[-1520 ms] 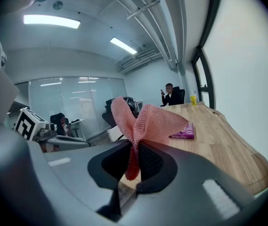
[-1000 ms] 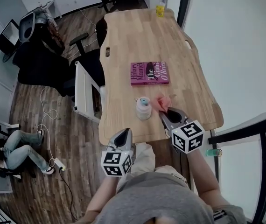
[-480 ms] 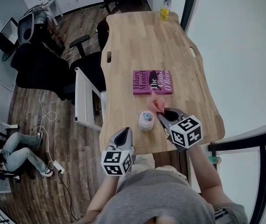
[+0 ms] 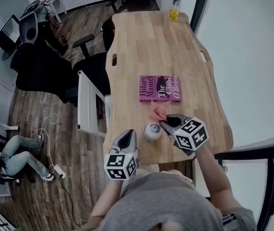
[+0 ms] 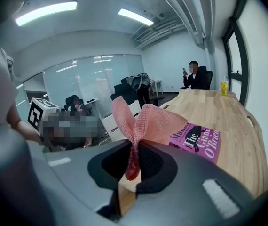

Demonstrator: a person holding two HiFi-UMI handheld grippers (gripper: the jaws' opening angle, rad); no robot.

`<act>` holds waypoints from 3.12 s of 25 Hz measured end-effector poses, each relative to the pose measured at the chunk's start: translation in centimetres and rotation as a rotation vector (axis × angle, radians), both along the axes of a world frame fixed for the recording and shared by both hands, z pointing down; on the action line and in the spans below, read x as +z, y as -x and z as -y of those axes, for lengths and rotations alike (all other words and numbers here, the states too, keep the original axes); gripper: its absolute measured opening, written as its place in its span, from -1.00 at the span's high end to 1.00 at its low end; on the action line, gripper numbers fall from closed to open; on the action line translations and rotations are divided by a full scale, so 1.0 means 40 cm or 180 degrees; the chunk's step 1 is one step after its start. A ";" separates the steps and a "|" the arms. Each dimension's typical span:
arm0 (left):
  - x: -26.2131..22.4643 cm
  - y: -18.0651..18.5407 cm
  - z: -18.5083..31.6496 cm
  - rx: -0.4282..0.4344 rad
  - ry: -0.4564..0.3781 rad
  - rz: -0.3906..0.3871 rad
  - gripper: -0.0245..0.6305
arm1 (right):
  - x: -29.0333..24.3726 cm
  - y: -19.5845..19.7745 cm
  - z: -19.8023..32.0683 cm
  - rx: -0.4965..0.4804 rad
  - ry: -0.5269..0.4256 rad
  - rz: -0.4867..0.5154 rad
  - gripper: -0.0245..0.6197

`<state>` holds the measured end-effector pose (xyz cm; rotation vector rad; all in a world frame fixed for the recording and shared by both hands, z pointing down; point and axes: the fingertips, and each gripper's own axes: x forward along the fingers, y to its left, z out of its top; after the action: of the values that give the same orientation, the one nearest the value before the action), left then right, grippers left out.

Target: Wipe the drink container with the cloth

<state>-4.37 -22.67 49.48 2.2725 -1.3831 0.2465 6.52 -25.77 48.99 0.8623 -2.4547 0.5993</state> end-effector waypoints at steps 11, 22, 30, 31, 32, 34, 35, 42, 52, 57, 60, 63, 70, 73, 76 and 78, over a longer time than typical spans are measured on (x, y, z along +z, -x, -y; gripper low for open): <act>0.012 0.021 0.046 -0.0030 0.0053 0.0067 0.92 | 0.073 0.009 0.016 -0.0328 0.0363 -0.0166 0.84; 0.018 -0.004 0.059 0.0044 0.0074 0.0079 0.92 | 0.112 -0.012 0.022 -0.0418 0.0505 -0.0236 0.85; 0.020 0.007 0.066 0.0010 0.0085 0.0094 0.92 | 0.160 -0.020 0.011 -0.0475 0.0677 -0.0267 0.85; 0.020 0.008 0.067 0.0007 0.0085 0.0095 0.92 | 0.165 -0.020 0.011 -0.0484 0.0691 -0.0271 0.85; 0.021 0.009 0.067 0.0004 0.0086 0.0097 0.92 | 0.171 -0.020 0.011 -0.0490 0.0704 -0.0273 0.85; 0.022 0.010 0.067 0.0001 0.0091 0.0100 0.92 | 0.183 -0.021 0.011 -0.0493 0.0729 -0.0272 0.85; 0.023 0.010 0.067 0.0000 0.0094 0.0100 0.92 | 0.188 -0.021 0.011 -0.0493 0.0740 -0.0271 0.85; 0.025 0.014 0.070 -0.0022 0.0100 0.0093 0.92 | 0.235 -0.029 0.009 -0.0472 0.0809 -0.0341 0.85; 0.032 0.012 0.075 -0.0015 0.0118 0.0106 0.92 | 0.322 -0.041 0.002 -0.0468 0.0899 -0.0439 0.85; 0.033 0.016 0.076 -0.0020 0.0123 0.0113 0.92 | 0.361 -0.043 0.001 -0.0456 0.0950 -0.0515 0.85; 0.032 0.017 0.076 -0.0031 0.0129 0.0112 0.92 | 0.381 -0.045 0.001 -0.0447 0.0978 -0.0566 0.85; 0.032 0.019 0.077 -0.0052 0.0136 0.0100 0.92 | 0.404 -0.047 0.001 -0.0449 0.1006 -0.0610 0.85; 0.040 0.012 0.072 -0.0043 0.0145 0.0100 0.92 | 0.451 -0.053 -0.001 -0.0407 0.1042 -0.0694 0.85; 0.035 0.011 0.072 -0.0042 0.0135 0.0104 0.92 | 0.462 -0.054 -0.005 -0.0377 0.1062 -0.0700 0.85; 0.031 0.011 0.071 -0.0047 0.0121 0.0110 0.92 | 0.474 -0.057 -0.010 -0.0355 0.1077 -0.0721 0.85; 0.031 0.013 0.069 -0.0055 0.0116 0.0115 0.92 | 0.481 -0.059 -0.011 -0.0328 0.1077 -0.0716 0.85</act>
<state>-4.88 -25.44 50.72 2.2358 -1.4044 0.3059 8.87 -25.32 68.24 0.6261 -2.1014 0.8039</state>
